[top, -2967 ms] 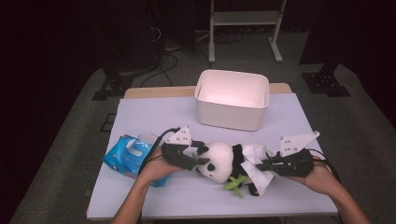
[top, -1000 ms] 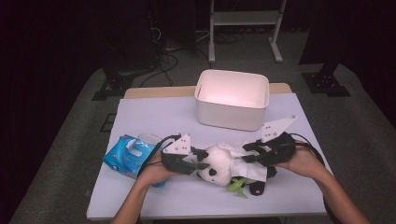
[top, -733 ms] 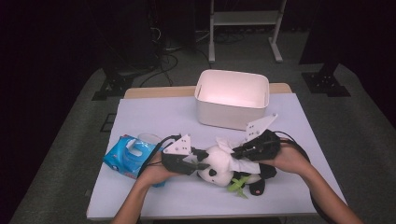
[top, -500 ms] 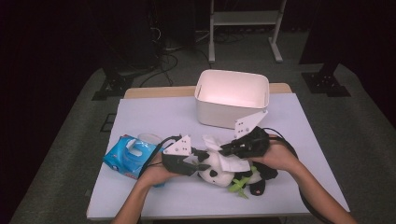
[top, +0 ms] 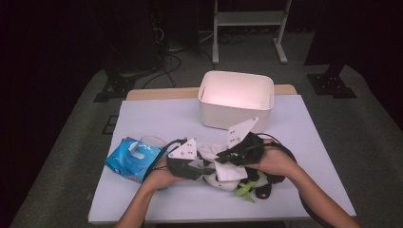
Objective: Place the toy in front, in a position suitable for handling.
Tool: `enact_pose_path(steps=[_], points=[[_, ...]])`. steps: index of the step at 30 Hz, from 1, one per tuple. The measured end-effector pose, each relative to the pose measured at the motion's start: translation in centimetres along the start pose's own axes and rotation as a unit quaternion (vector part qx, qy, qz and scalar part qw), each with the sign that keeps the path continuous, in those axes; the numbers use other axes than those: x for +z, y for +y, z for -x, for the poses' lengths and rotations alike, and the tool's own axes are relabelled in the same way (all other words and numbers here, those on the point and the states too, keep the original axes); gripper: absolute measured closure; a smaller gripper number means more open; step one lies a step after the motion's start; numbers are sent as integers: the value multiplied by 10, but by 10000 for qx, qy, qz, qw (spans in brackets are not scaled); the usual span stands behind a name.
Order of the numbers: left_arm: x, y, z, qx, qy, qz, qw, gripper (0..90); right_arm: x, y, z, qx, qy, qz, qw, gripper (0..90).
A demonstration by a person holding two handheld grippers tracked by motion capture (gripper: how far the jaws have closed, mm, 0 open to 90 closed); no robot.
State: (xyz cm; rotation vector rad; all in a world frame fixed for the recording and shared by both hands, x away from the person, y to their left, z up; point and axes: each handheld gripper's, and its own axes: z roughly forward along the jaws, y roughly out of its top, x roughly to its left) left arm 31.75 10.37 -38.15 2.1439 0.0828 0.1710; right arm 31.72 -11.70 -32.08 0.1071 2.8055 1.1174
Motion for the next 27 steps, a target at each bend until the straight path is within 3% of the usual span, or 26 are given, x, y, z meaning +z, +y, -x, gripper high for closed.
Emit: enact_pose_path(steps=[4,8,12,17,20,27], points=[[-2,-5,-2,-72,-19,85,9999,541,0,0,5,-3,3,-113,9999,844],[-2,-6,-3,-109,-36,105,9999,542,-21,-20,9,214,-194,-103,9995,845],[-2,-6,-3,-150,-27,99,9998,542,-42,-46,8,408,-430,-293,9978,845],[-3,-7,-4,-182,-26,78,9998,542,-70,-76,2,714,-567,218,9956,844],[-3,-7,-4,-233,-25,109,9997,542,-86,-98,-9,876,-717,468,9925,845],[-3,-6,-4,-202,-32,73,9998,542,-102,-130,-34,1066,-816,716,9884,844]])
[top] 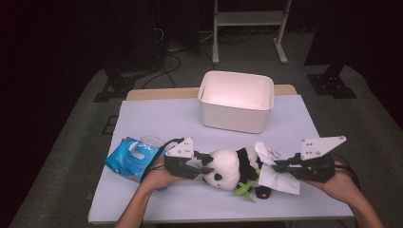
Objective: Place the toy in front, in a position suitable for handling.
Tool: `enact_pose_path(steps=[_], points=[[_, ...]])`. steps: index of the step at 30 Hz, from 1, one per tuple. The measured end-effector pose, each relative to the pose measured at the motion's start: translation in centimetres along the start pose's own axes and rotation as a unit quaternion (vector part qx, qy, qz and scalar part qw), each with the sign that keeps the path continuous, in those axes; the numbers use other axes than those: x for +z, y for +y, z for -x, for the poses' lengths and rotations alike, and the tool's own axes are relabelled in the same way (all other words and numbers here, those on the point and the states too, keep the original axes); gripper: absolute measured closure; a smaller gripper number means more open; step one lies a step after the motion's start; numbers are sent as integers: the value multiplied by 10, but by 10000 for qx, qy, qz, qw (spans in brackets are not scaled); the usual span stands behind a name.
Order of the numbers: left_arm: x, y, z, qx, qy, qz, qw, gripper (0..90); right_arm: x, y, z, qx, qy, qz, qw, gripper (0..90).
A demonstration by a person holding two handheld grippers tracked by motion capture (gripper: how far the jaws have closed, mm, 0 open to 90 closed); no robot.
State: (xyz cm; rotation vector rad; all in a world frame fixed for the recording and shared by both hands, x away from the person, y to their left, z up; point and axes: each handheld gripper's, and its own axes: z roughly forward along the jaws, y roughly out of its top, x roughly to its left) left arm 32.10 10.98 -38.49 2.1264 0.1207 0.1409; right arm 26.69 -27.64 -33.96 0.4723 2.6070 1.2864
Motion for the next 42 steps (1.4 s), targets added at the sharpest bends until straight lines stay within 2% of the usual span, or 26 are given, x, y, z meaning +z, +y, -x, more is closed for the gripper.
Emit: enact_pose_path(steps=[4,9,11,14,17,20,24,28,30,34,37,39,42], points=[[0,1,0,33,13,-31,10000,544,-3,-4,-4,-25,54,-3,10000,844],[1,1,0,37,21,-36,10000,547,10,9,-2,-155,160,35,9997,844],[0,1,-1,40,36,-62,10000,546,18,15,-2,-269,205,-57,9994,844],[0,0,-1,15,17,-7,10000,549,15,15,1,-263,193,-70,9994,844],[1,1,-1,66,-15,27,10000,551,5,11,9,-80,-5,31,10000,844],[1,1,0,130,-12,3,9999,552,8,16,23,20,-115,108,9999,844],[1,0,-1,190,-39,0,9998,552,25,26,42,163,24,182,9997,844],[0,-2,-2,98,-62,28,9999,551,36,30,50,257,150,187,9994,843],[-1,-2,-2,67,-102,47,9999,543,35,27,49,314,234,235,9990,844],[1,5,-2,-248,-146,112,9995,373,34,20,37,291,275,224,9989,846],[6,11,1,-418,-263,146,9987,260,34,18,28,224,329,236,9989,847],[11,16,4,-435,-368,119,9983,217,32,18,20,127,324,203,9992,847],[19,20,11,-368,-449,12,9983,196,31,19,11,66,472,180,9987,846]])
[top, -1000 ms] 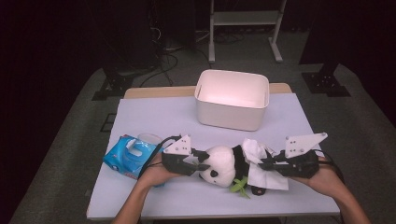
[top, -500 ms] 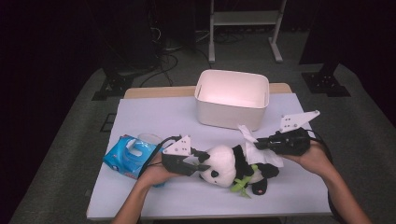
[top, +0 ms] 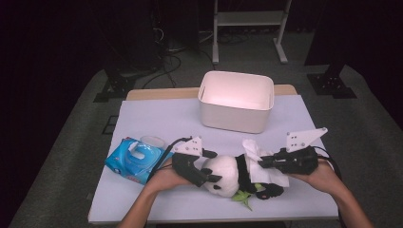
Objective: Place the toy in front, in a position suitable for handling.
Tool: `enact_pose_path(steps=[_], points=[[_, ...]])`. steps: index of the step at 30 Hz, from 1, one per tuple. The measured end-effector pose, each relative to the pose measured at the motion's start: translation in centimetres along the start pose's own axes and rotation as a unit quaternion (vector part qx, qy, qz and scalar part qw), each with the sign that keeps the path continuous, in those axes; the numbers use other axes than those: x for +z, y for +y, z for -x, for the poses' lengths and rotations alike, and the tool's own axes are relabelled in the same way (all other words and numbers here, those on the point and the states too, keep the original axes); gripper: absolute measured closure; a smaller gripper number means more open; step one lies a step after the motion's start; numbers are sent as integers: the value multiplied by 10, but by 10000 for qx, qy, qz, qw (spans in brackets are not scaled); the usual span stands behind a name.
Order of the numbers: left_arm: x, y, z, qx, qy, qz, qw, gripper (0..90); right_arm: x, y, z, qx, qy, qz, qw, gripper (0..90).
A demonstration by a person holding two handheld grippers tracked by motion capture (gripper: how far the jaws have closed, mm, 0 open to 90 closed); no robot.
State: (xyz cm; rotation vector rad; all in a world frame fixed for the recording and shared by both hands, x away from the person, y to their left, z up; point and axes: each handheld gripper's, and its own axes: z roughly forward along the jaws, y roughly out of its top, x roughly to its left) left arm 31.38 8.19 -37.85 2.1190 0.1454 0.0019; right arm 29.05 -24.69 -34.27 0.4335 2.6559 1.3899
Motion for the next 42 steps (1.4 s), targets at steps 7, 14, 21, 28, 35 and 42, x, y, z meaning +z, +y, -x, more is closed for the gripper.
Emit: enact_pose_path(steps=[7,14,21,28,35,42], points=[[8,8,7,500,256,-124,9983,462,10,16,10,-53,128,6,9999,845],[1,23,-9,908,578,153,9941,553,16,32,32,-10,115,104,9999,845],[-10,39,-25,1649,922,151,9819,553,6,45,58,164,-111,287,9994,845],[1,13,-33,990,637,-40,9930,395,23,30,58,197,-148,8,9997,846],[-12,-7,-22,24,457,385,9982,266,30,22,27,-61,-2,-87,9999,847],[-3,-16,-12,-11,393,24,9992,262,34,31,-3,-540,71,-389,9978,847]])
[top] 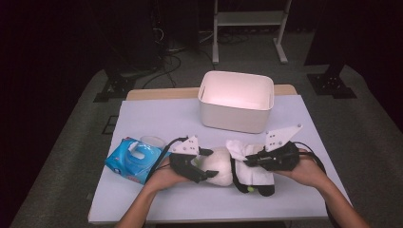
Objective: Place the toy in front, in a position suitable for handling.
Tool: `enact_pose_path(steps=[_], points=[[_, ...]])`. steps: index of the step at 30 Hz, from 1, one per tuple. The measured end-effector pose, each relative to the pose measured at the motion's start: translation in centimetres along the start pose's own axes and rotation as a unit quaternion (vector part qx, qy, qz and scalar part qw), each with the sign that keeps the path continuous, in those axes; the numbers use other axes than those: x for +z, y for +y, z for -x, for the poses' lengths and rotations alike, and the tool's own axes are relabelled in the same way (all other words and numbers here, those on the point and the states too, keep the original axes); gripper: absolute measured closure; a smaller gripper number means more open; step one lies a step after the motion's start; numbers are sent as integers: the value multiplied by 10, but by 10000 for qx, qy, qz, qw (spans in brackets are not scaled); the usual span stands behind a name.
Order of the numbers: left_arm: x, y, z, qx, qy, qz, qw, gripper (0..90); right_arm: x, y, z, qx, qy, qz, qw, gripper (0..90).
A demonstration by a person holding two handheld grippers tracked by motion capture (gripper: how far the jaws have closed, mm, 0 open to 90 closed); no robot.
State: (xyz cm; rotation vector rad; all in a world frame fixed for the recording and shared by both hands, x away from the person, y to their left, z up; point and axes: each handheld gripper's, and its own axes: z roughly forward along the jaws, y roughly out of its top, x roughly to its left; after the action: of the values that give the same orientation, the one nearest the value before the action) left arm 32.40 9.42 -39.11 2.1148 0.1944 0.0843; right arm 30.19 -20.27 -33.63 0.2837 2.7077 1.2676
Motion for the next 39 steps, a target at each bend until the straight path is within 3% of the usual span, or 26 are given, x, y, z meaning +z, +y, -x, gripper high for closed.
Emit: enact_pose_path(steps=[3,8,12,14,17,22,26,28,30,35,39], points=[[6,2,5,175,-76,-97,9998,282,8,16,1,-178,-108,-54,9998,847],[0,-1,5,98,-45,-117,9999,269,29,18,6,-225,72,-333,9992,847],[-5,2,5,-36,-144,174,9997,223,15,7,2,-146,103,-138,9997,846],[-7,6,4,-116,-65,291,9995,206,7,2,-3,-119,141,-118,9998,846],[3,6,7,5,-57,-1,10000,216,-5,-5,-14,-226,46,-250,9994,846],[6,5,14,88,-179,-38,9998,251,-16,-15,-22,-241,-120,-262,9993,845],[13,5,18,172,-230,-74,9996,254,4,-8,-29,-409,-231,-359,9982,845],[13,4,20,248,-149,-187,9994,257,24,-4,-30,-510,-162,-415,9977,845],[11,0,21,225,-119,-174,9995,262,29,-3,-29,-560,-91,-427,9975,845],[12,2,25,349,-86,-201,9992,268,4,-13,-35,-513,-287,-420,9974,845],[11,4,28,457,-72,-290,9985,267,-26,-34,-40,-238,-470,-208,9984,845]])
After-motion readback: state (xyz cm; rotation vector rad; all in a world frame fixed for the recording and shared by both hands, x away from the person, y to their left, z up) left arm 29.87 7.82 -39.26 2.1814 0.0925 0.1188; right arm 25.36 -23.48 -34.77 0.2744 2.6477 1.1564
